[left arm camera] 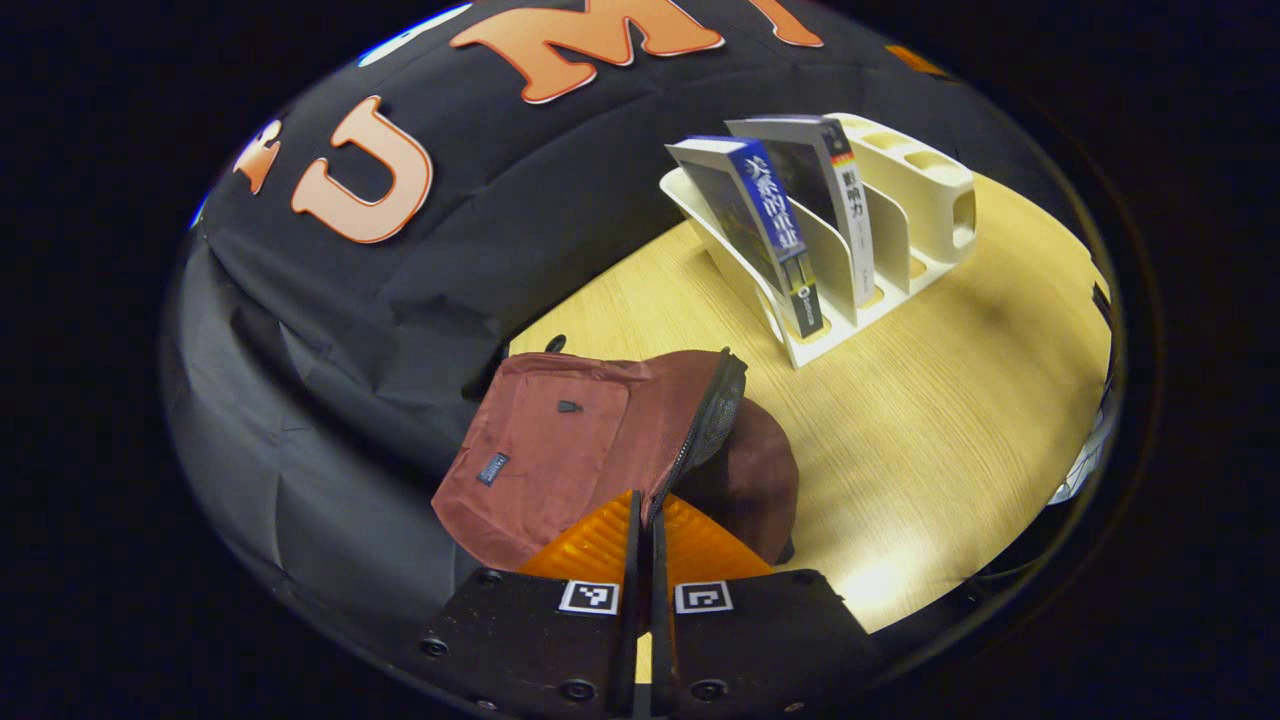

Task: Open the schoolbag, grab two books from the bookshelf and put them into the schoolbag.

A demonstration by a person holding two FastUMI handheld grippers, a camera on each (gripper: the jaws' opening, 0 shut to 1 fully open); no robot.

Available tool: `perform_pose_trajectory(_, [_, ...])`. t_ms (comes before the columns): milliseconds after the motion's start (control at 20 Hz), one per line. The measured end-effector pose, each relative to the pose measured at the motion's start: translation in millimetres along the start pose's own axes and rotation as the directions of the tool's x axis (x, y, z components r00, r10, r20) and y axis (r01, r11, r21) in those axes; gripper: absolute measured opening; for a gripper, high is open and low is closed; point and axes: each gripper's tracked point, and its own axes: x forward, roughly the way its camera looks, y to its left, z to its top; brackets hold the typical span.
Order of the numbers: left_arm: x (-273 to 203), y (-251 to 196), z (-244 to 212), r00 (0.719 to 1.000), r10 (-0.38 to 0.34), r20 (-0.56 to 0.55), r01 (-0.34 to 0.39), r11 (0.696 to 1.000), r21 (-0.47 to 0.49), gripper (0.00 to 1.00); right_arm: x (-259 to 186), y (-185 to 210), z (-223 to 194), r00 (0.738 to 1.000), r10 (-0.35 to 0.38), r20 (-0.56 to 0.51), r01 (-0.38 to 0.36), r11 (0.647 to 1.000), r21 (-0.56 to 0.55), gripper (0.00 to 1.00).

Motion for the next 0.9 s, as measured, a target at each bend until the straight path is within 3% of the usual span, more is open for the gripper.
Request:
perform_pose_trajectory(150, [-2.6,25.4,17.3,0.998,-0.049,0.029,0.05,0.998,-0.033,0.06,13.4,24.2,3.1,0.999,0.01,-0.051,-0.012,0.999,-0.035,0.96])
perform_pose_trajectory(550, [3.5,81.3,40.4,0.983,-0.164,0.087,0.165,0.986,-0.006,0.07,60.6,85.3,10.1,0.98,-0.012,-0.2,-0.008,0.995,-0.096,0.96])
perform_pose_trajectory(900, [8.6,105.2,49.2,0.967,-0.214,0.138,0.215,0.977,0.011,0.07,103.7,115.1,39.1,0.958,-0.058,-0.281,0.009,0.985,-0.172,0.96])
